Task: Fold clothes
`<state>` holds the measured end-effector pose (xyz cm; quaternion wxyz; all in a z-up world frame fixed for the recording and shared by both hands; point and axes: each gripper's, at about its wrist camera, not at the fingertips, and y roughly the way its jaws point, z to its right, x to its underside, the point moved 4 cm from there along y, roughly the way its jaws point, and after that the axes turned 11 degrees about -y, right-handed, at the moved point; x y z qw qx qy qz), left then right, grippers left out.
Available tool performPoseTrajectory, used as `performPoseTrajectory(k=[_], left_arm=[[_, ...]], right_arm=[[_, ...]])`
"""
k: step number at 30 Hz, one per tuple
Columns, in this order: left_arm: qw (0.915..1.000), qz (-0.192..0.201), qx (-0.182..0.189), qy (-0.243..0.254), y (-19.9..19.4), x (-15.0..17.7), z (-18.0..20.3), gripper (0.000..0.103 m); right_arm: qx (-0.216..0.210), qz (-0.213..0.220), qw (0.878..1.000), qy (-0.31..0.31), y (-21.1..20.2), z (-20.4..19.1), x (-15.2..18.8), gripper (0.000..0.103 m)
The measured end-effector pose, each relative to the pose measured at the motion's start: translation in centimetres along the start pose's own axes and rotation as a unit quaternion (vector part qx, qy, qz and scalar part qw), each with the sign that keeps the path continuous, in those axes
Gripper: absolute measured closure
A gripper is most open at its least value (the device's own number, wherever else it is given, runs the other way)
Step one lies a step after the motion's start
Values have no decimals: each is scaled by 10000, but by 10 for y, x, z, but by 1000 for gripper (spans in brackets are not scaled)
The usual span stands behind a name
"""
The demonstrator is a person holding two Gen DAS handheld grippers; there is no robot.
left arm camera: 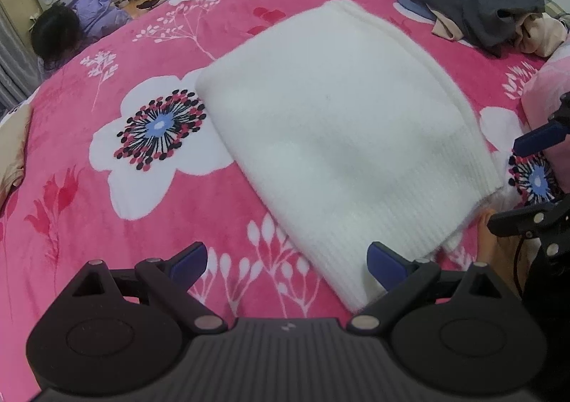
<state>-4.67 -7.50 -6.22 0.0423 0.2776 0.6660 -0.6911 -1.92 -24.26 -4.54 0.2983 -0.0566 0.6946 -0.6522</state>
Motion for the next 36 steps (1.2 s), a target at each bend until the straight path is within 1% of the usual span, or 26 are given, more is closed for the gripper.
performPoseTrajectory(k=[6, 36], left_arm=[[10000, 38, -29, 16, -1, 0, 1, 6], [9998, -131, -117, 10, 6, 3, -2, 6]], right_arm=[[-14, -3, 10000, -9, 0, 0, 0, 23], [-12, -18, 10000, -58, 0, -2, 1, 23]])
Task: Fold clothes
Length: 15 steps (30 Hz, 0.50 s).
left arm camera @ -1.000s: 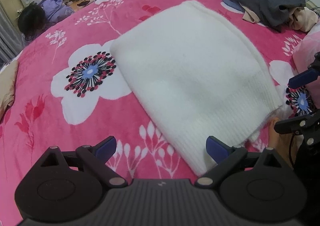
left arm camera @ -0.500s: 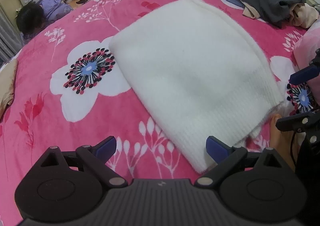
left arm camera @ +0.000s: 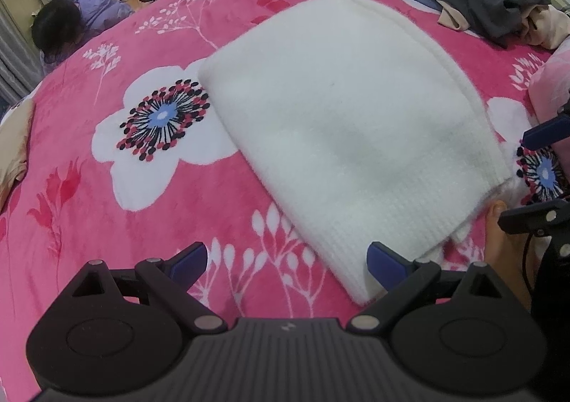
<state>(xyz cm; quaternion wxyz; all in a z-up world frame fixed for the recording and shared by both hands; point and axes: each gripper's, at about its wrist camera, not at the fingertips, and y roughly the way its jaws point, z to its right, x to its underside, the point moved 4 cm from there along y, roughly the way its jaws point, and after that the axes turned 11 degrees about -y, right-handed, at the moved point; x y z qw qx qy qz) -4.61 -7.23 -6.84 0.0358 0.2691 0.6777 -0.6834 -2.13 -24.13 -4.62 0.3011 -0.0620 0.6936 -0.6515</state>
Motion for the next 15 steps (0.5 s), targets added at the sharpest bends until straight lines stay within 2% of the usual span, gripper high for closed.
performPoseTrajectory(k=[15], left_arm=[[10000, -72, -39, -15, 2, 1, -1, 6]], right_arm=[[0, -9, 10000, -21, -1, -2, 0, 23]])
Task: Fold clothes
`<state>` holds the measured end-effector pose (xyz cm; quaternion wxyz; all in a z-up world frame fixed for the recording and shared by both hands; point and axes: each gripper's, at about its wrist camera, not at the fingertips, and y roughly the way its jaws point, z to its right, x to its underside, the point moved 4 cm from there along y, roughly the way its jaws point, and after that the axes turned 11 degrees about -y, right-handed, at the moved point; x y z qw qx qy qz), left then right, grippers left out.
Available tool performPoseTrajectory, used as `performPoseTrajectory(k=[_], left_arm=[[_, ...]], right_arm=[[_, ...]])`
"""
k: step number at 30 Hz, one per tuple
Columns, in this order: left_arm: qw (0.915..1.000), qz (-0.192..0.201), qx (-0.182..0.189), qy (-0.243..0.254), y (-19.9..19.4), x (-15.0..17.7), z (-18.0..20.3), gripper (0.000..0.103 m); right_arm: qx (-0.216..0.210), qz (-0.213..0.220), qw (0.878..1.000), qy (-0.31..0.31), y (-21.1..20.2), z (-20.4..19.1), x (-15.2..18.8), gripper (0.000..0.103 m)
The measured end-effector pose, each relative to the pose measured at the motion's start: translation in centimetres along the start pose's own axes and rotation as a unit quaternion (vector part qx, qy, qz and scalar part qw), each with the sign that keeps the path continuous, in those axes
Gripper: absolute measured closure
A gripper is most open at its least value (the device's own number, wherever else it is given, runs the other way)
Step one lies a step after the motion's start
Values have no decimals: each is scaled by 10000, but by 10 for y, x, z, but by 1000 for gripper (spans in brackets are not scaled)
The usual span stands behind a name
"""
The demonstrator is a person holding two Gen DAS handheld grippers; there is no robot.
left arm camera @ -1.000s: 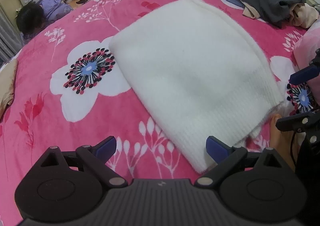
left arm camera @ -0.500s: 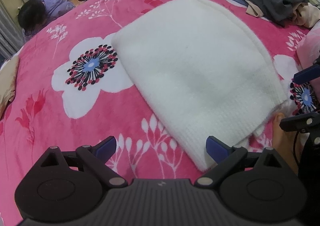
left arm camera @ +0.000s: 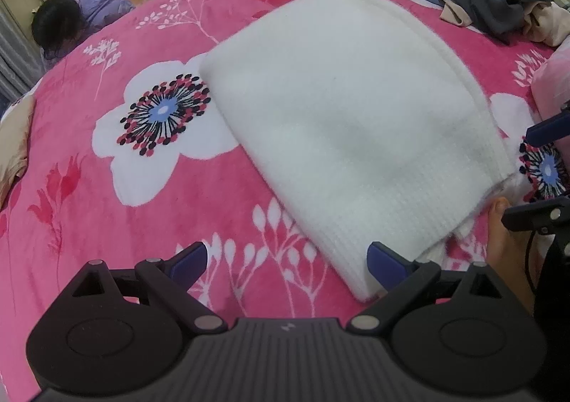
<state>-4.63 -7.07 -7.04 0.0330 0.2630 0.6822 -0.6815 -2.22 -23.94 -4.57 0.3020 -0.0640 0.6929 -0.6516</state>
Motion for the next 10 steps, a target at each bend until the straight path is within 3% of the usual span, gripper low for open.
performPoseTrajectory(k=[10], left_arm=[[10000, -26, -9, -9, 0, 2, 4, 6]], right_arm=[[-15, 2, 10000, -40, 1, 2, 0, 23]])
